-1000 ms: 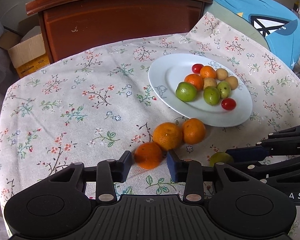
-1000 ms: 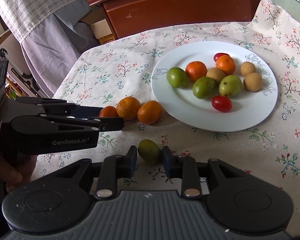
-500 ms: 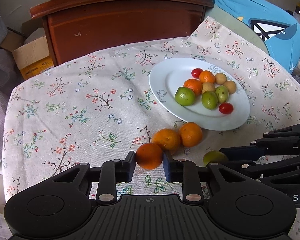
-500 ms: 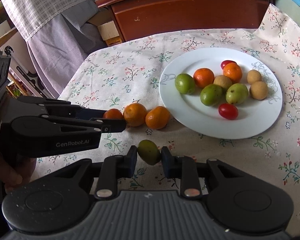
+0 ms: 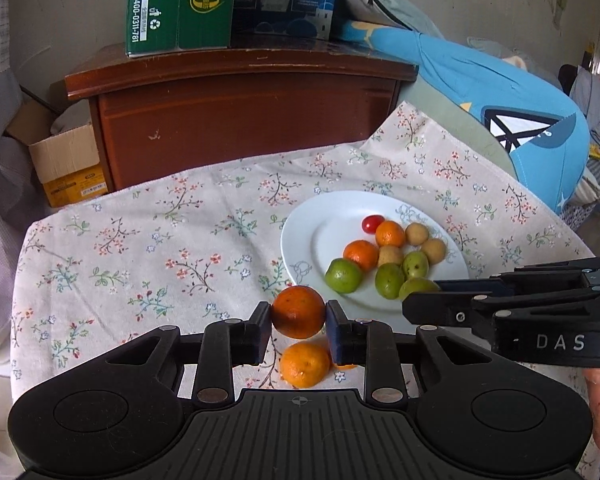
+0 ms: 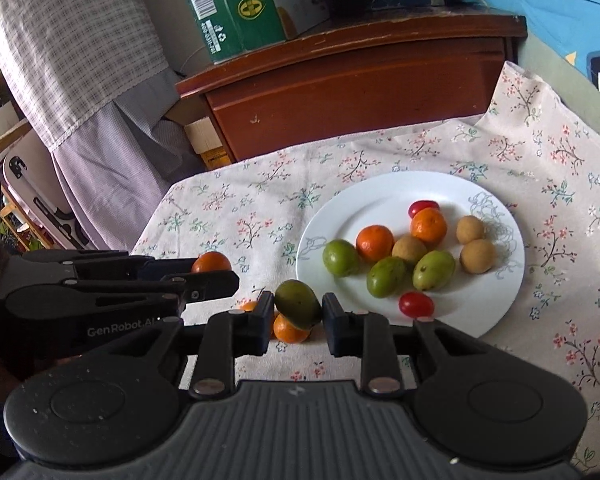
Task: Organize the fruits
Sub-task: 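Carry the tangerine with left gripper while right gripper carries the green fruit over the plate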
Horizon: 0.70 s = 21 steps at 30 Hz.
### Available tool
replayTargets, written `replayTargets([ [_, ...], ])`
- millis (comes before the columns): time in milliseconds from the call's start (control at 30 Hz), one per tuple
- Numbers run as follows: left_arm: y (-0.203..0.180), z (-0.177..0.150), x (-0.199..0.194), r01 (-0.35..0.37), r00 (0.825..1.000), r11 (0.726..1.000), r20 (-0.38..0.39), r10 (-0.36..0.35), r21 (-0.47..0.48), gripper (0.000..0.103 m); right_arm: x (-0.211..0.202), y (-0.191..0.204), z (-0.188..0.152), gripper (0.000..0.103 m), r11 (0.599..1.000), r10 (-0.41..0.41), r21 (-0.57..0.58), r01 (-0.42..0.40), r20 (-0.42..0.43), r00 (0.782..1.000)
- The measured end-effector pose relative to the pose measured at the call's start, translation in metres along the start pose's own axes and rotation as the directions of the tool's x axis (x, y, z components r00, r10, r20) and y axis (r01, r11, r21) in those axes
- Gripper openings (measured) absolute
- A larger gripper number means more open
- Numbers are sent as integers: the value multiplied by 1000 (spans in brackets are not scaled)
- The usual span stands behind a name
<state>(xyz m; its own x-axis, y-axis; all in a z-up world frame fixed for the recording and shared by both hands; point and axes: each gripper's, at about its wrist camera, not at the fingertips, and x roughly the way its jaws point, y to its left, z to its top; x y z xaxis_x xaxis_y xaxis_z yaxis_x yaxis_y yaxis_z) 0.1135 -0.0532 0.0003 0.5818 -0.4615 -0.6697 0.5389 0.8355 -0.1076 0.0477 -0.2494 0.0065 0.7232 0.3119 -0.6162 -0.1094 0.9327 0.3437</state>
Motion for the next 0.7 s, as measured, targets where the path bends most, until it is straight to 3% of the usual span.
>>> replayTargets([
  [233,-4,15,4,15,999,1000,39,-14,-18,27,-15,-18,20,26,998,-47,42,44,82,996],
  [500,-5,34,22,19,998,999,59,-17,-27,27,-27,-52,31,26,976,-169,163,148,125,978],
  [700,-6,46,40,8,998,999,56,-7,-33,27,-20,-67,27,26,953,-219,231,195,83,972],
])
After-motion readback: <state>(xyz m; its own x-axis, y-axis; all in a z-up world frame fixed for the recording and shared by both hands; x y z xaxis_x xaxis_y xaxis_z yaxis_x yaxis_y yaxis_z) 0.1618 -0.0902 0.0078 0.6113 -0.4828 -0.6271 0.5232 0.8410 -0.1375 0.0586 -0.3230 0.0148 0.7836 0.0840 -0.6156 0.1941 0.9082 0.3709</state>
